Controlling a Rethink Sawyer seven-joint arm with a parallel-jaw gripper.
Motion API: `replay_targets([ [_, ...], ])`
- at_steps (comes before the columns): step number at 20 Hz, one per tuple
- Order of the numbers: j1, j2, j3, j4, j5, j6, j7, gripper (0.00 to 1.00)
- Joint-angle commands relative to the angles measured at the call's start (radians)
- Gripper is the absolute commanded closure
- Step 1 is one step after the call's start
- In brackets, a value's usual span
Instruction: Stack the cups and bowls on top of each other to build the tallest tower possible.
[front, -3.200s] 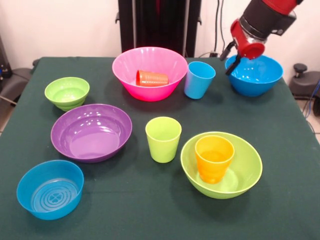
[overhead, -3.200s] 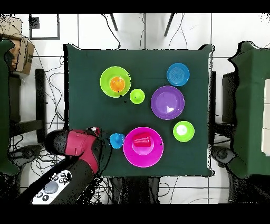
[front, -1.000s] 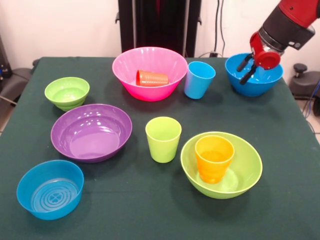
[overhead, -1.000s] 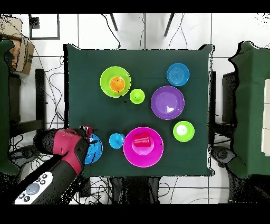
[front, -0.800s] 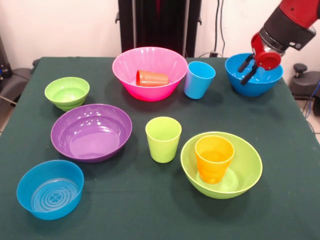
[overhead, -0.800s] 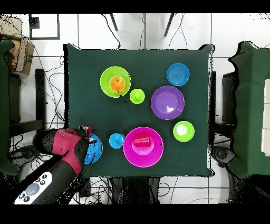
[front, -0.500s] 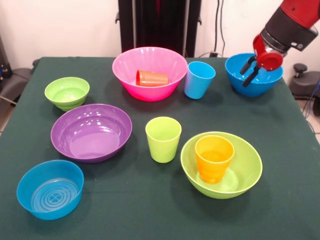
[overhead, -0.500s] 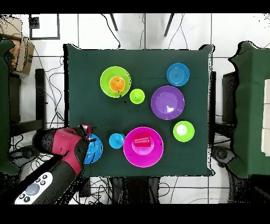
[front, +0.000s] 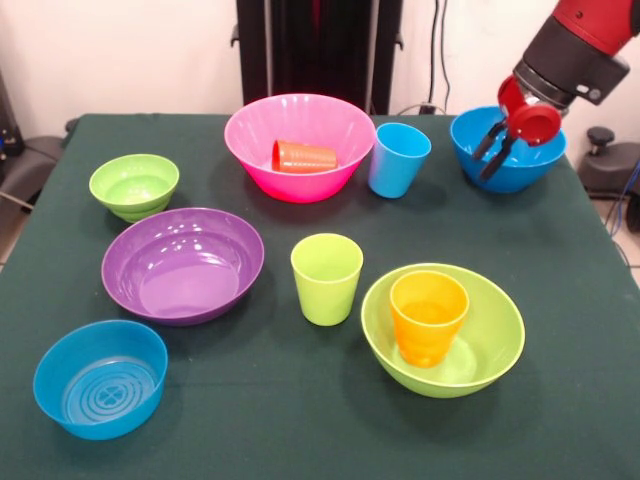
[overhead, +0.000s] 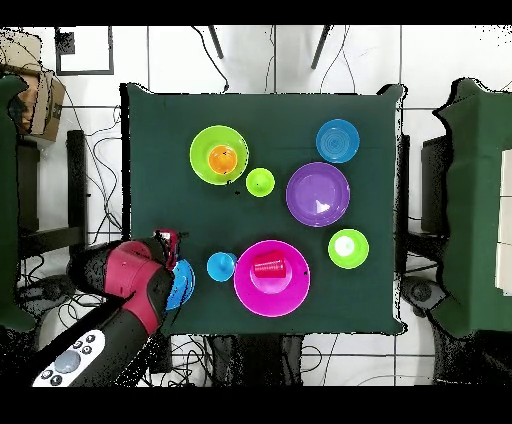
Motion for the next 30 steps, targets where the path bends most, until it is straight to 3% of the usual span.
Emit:
replay_targets([
  [1, -0.029, -0.010, 0.210, 0.093, 0.037, -0.138, 0.144, 0.00],
  [8, -0.028, -0.019, 0.241, 0.119, 0.050, -0.156, 0.156, 0.00],
  [19, 0.006, -0.026, 0.100, 0.000, -0.031, 0.163, 0.189, 0.00],
  [30, 0.020, -0.022, 0.065, -0.020, -0.032, 0.263, 0.199, 0.00],
])
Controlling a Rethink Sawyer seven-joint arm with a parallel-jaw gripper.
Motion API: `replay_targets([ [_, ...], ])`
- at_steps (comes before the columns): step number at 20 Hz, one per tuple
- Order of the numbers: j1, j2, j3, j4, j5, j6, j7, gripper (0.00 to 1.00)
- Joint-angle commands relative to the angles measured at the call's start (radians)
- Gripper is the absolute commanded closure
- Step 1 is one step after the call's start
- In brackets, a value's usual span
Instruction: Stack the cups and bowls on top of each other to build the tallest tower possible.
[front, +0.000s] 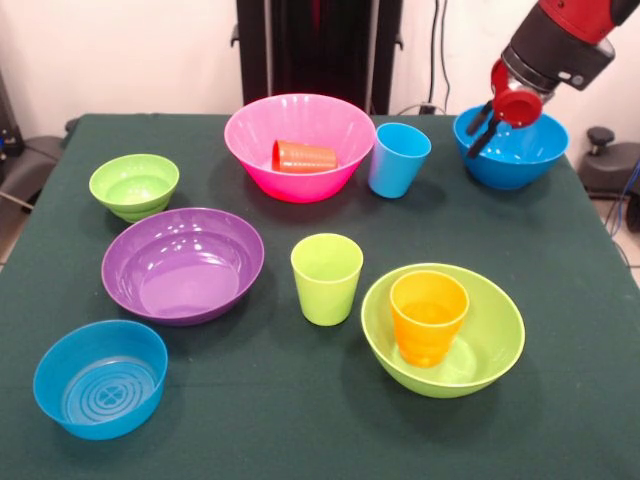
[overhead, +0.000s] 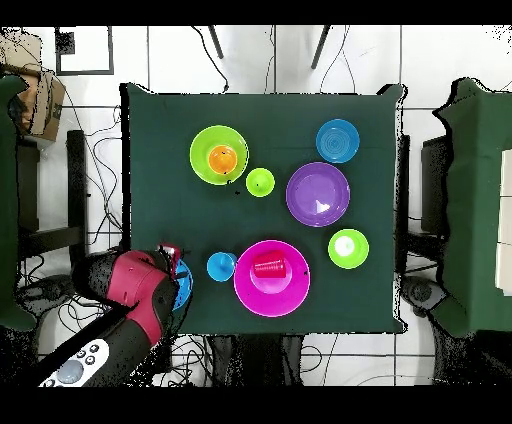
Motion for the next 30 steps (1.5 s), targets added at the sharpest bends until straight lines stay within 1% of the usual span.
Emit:
replay_targets([
  [1, 0.017, 0.009, 0.061, -0.079, -0.052, 0.135, 0.201, 0.00],
  [8, 0.029, 0.028, 0.059, -0.076, -0.034, 0.104, 0.206, 0.00],
  [10, 0.037, 0.037, 0.063, -0.065, -0.020, 0.071, 0.217, 0.00],
  [14, 0.060, 0.078, 0.074, -0.059, 0.002, 0.010, 0.245, 0.00],
  [17, 0.080, 0.106, 0.062, -0.067, 0.010, 0.015, 0.276, 0.00],
  [21, 0.098, 0.122, 0.046, -0.072, 0.018, 0.028, 0.295, 0.00],
  [30, 0.119, 0.141, 0.035, -0.064, 0.040, 0.006, 0.298, 0.00],
])
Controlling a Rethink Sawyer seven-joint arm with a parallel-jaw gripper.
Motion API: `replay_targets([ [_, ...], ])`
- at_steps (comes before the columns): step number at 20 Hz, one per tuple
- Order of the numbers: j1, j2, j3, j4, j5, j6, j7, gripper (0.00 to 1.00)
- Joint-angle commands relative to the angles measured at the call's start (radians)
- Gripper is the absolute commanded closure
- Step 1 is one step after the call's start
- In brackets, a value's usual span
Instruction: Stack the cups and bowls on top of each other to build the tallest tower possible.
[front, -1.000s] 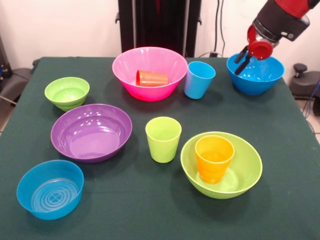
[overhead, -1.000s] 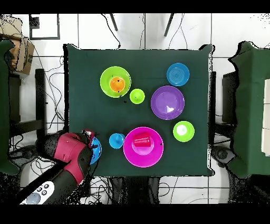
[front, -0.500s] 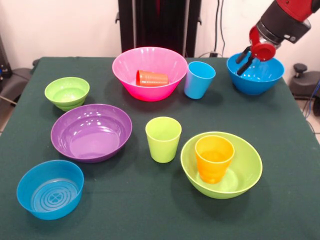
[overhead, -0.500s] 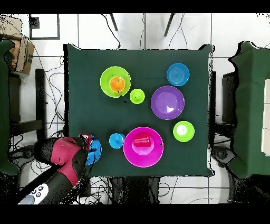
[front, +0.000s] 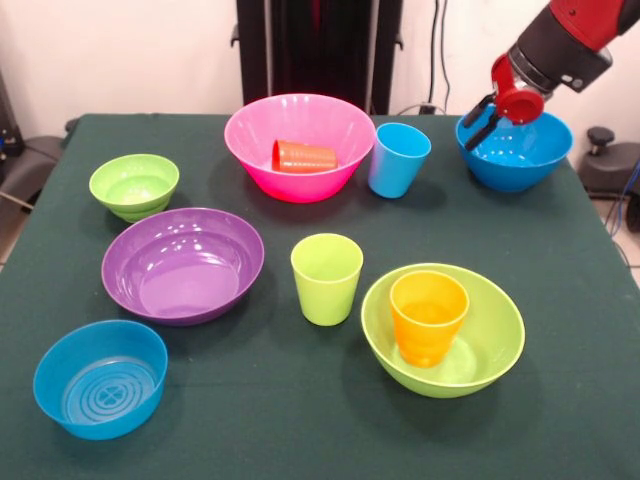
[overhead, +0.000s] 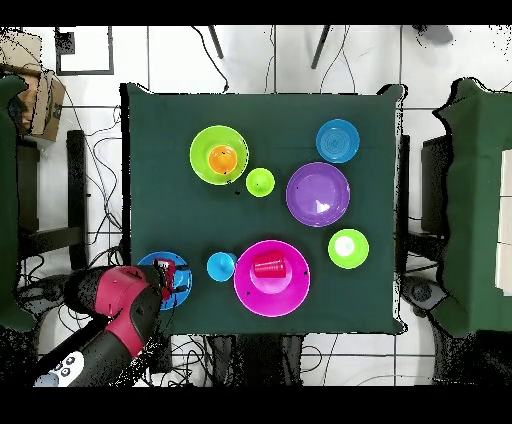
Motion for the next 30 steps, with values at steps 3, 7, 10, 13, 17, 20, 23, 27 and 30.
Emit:
replay_targets([
  [3, 0.006, 0.042, 0.091, -0.054, 0.041, -0.037, 0.278, 0.00],
  [7, 0.006, 0.037, 0.092, -0.050, 0.041, -0.038, 0.276, 0.00],
  [10, 0.007, 0.038, 0.091, -0.049, 0.043, -0.039, 0.279, 0.00],
  [13, 0.006, 0.034, 0.093, -0.044, 0.042, -0.042, 0.273, 0.00],
  [17, -0.031, -0.033, 0.131, -0.021, 0.008, -0.073, 0.134, 0.00],
  [20, -0.158, -0.223, 0.259, 0.033, -0.096, -0.127, -0.257, 0.00],
  [23, -0.290, -0.361, 0.369, -0.024, -0.263, 0.079, -0.588, 0.00],
  [27, -0.359, -0.434, 0.456, -0.078, -0.364, 0.243, -0.605, 0.00],
  [30, -0.379, -0.451, 0.489, -0.106, -0.407, 0.296, -0.563, 0.00],
])
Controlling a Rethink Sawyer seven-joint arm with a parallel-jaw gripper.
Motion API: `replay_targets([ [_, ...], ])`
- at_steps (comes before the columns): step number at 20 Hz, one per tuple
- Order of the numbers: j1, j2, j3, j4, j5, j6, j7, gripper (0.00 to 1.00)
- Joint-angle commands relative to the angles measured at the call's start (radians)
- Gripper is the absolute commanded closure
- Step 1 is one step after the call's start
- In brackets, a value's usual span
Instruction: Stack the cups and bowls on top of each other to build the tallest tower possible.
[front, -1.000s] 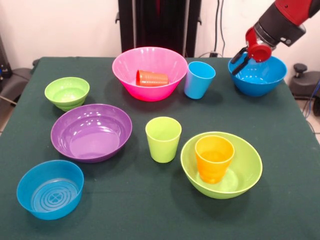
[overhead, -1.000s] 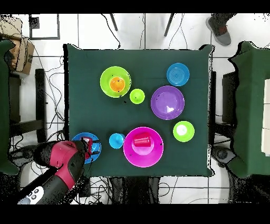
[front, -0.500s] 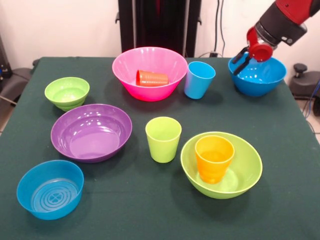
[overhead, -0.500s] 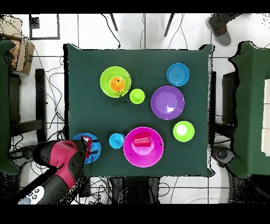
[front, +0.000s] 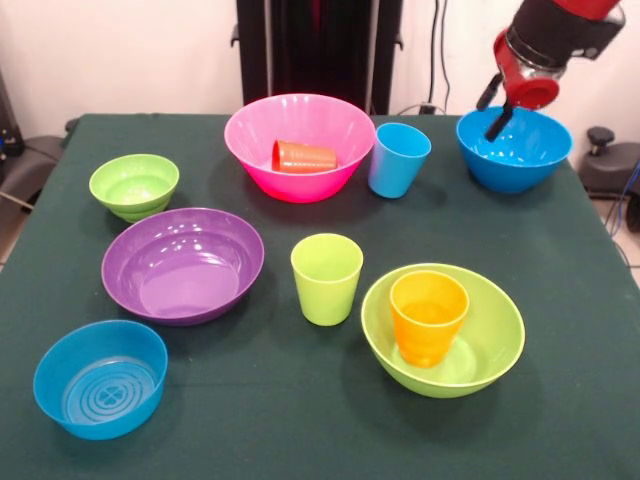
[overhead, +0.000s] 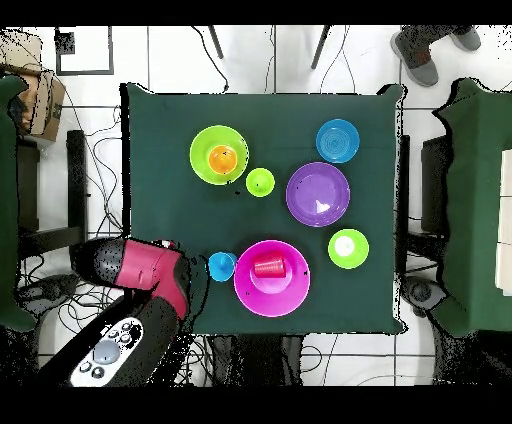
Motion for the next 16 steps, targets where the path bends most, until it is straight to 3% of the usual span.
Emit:
replay_targets([
  [1, -0.065, -0.148, 0.274, -0.089, -0.160, 0.221, -0.337, 0.00],
  [10, -0.135, -0.175, 0.391, -0.058, -0.229, 0.226, -0.442, 0.00],
  [16, -0.219, -0.158, 0.551, -0.025, -0.286, 0.106, -0.594, 0.00],
])
